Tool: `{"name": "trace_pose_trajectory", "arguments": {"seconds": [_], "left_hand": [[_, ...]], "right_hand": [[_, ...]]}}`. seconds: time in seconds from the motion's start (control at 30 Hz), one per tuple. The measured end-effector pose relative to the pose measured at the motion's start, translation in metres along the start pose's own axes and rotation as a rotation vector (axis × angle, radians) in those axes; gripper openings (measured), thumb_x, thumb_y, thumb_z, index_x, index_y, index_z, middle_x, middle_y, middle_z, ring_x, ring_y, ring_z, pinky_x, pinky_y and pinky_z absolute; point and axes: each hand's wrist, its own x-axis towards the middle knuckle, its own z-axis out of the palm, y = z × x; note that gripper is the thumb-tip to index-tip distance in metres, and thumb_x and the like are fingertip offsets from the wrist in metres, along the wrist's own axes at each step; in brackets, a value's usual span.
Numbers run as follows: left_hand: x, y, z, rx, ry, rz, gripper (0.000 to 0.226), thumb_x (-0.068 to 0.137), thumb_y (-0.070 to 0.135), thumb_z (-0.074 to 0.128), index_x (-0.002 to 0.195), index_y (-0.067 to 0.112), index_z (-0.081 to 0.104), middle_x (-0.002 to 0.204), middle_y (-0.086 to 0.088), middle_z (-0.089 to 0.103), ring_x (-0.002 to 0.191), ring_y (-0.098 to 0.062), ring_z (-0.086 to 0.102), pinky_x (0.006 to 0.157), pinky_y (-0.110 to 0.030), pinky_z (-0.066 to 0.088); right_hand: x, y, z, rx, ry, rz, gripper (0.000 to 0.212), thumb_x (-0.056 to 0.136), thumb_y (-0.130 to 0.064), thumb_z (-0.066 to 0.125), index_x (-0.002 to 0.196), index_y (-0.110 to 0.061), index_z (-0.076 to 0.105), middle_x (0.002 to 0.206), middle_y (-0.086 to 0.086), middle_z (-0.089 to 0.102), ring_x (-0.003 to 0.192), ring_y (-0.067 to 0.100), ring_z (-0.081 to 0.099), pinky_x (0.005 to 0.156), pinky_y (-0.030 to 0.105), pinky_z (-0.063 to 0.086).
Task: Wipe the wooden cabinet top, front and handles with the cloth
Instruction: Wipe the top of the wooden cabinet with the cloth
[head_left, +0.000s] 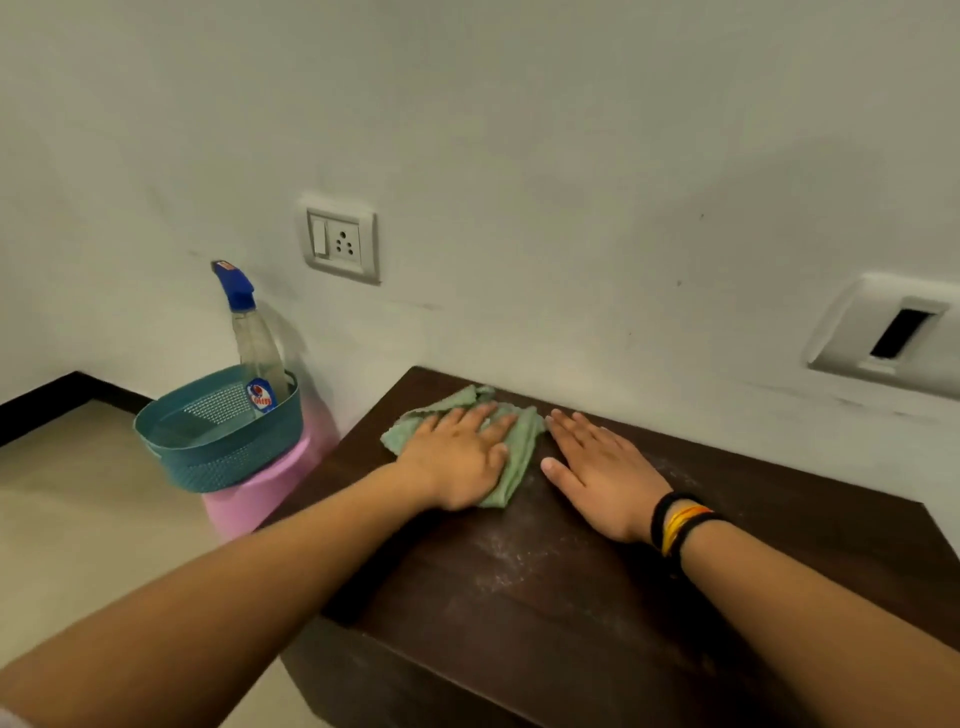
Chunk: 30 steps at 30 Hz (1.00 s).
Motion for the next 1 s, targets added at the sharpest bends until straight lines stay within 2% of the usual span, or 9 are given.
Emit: {"name": "trace_pose_trajectory", "arguments": {"seconds": [0.17, 0.27, 0.37, 0.43, 0.5, 0.67, 0.77, 0.87, 1.0], "left_hand": [[-0.005, -0.076, -0.015, -0.004, 0.064, -0.219, 0.066, 0.098, 0.055, 0.007, 0.16, 0.034, 0.003, 0.17, -0.001, 0.001, 0.156, -0.025, 0.002, 0.126, -0.051, 0.007], [-0.048, -0.02, 0.005, 0.02, 0.042, -0.098, 0.059, 0.105, 0.05, 0.014, 0.16, 0.037, -0.002, 0.17, 0.003, -0.005, 0.156, -0.023, -0.005, 0.125, -0.051, 0.001], [-0.016, -0.009, 0.002, -0.055, 0.035, -0.005, 0.056, 0.106, 0.049, 0.015, 0.16, 0.039, 0.003, 0.17, 0.003, -0.001, 0.156, -0.021, -0.004, 0.125, -0.05, 0.0], [-0.007, -0.046, -0.014, -0.078, 0.039, -0.135, 0.056, 0.106, 0.048, 0.014, 0.16, 0.037, 0.003, 0.171, 0.001, 0.0, 0.156, -0.022, -0.002, 0.126, -0.049, 0.002], [-0.075, -0.081, 0.001, -0.082, 0.031, -0.357, 0.059, 0.104, 0.051, 0.012, 0.16, 0.036, 0.002, 0.171, 0.001, -0.001, 0.156, -0.022, -0.002, 0.126, -0.048, 0.004], [-0.087, -0.009, 0.002, 0.027, 0.067, 0.01, 0.074, 0.09, 0.063, -0.004, 0.16, 0.039, 0.002, 0.17, 0.005, -0.001, 0.156, -0.02, -0.003, 0.126, -0.044, 0.001], [-0.05, -0.046, -0.018, -0.026, 0.064, -0.114, 0.058, 0.105, 0.051, 0.012, 0.16, 0.037, 0.004, 0.171, 0.0, 0.0, 0.156, -0.021, -0.002, 0.126, -0.045, 0.001], [-0.093, -0.064, 0.0, 0.021, 0.076, -0.226, 0.065, 0.098, 0.056, 0.006, 0.16, 0.037, 0.002, 0.17, 0.001, -0.001, 0.156, -0.022, -0.002, 0.126, -0.046, 0.0], [-0.101, 0.002, 0.013, 0.021, 0.035, 0.051, 0.063, 0.098, 0.059, 0.003, 0.159, 0.041, -0.002, 0.169, 0.007, -0.006, 0.156, -0.019, -0.007, 0.126, -0.045, -0.001]], "right_hand": [[0.0, 0.004, -0.01, -0.005, 0.046, 0.028, 0.067, 0.102, -0.057, 0.011, 0.16, -0.026, 0.002, 0.168, -0.008, -0.002, 0.154, 0.01, -0.002, 0.125, 0.036, 0.004], [-0.005, 0.011, -0.003, -0.016, 0.02, 0.051, 0.066, 0.102, -0.057, 0.011, 0.16, -0.027, 0.002, 0.168, -0.008, -0.002, 0.154, 0.011, -0.002, 0.125, 0.036, 0.004], [-0.011, 0.011, 0.005, 0.011, -0.016, 0.044, 0.066, 0.102, -0.057, 0.011, 0.16, -0.027, 0.002, 0.168, -0.008, -0.002, 0.154, 0.009, -0.003, 0.125, 0.035, 0.002], [-0.009, 0.012, 0.003, 0.044, 0.023, 0.053, 0.066, 0.103, -0.056, 0.012, 0.16, -0.026, 0.003, 0.168, -0.008, -0.001, 0.154, 0.009, -0.002, 0.125, 0.034, 0.003], [0.002, -0.01, 0.006, 0.001, -0.01, -0.066, 0.066, 0.103, -0.056, 0.014, 0.16, -0.025, 0.005, 0.168, -0.007, 0.001, 0.154, 0.011, 0.0, 0.125, 0.035, 0.005], [0.003, 0.017, -0.012, -0.05, 0.095, 0.062, 0.065, 0.104, -0.053, 0.016, 0.16, -0.022, 0.008, 0.169, -0.003, 0.006, 0.154, 0.013, 0.005, 0.124, 0.033, 0.008], [0.001, 0.006, -0.014, -0.018, 0.071, 0.027, 0.066, 0.104, -0.052, 0.017, 0.16, -0.02, 0.008, 0.169, -0.002, 0.006, 0.154, 0.014, 0.005, 0.123, 0.031, 0.007], [-0.005, -0.002, -0.002, -0.007, 0.09, 0.05, 0.065, 0.104, -0.052, 0.017, 0.16, -0.019, 0.009, 0.169, -0.002, 0.006, 0.154, 0.015, 0.006, 0.124, 0.034, 0.009], [-0.002, 0.005, -0.004, -0.026, 0.083, 0.081, 0.066, 0.104, -0.053, 0.015, 0.16, -0.02, 0.009, 0.169, -0.002, 0.006, 0.154, 0.015, 0.005, 0.124, 0.036, 0.01]]}}
